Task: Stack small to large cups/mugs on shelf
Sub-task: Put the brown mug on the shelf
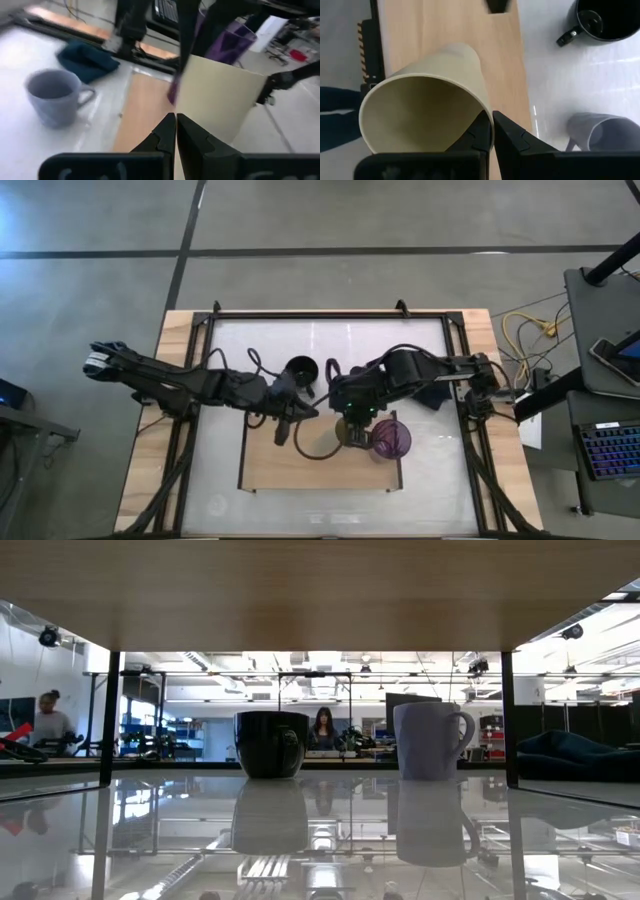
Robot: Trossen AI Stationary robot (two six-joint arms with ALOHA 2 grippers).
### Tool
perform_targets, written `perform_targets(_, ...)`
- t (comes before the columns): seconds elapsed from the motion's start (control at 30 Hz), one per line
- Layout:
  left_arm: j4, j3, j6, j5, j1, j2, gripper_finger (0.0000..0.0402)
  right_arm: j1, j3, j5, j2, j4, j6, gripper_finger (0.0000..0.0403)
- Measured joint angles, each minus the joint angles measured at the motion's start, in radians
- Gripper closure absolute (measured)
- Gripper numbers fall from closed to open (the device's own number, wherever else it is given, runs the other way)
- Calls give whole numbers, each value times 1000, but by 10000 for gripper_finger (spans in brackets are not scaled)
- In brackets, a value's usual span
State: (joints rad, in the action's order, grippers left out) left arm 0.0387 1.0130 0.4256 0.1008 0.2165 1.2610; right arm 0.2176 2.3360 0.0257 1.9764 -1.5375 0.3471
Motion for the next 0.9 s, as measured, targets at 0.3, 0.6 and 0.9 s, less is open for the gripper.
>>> perform_targets(0.3,3,-4,43,-205,10,28,402,-13,-1,-26,-5,1,-10,394)
perform_targets(0.6,-10,4,43,-202,7,115,402,-16,-1,7,-7,-4,-8,394)
perform_targets(0.9,-40,8,41,-204,6,160,402,-15,-1,52,-7,0,-8,394)
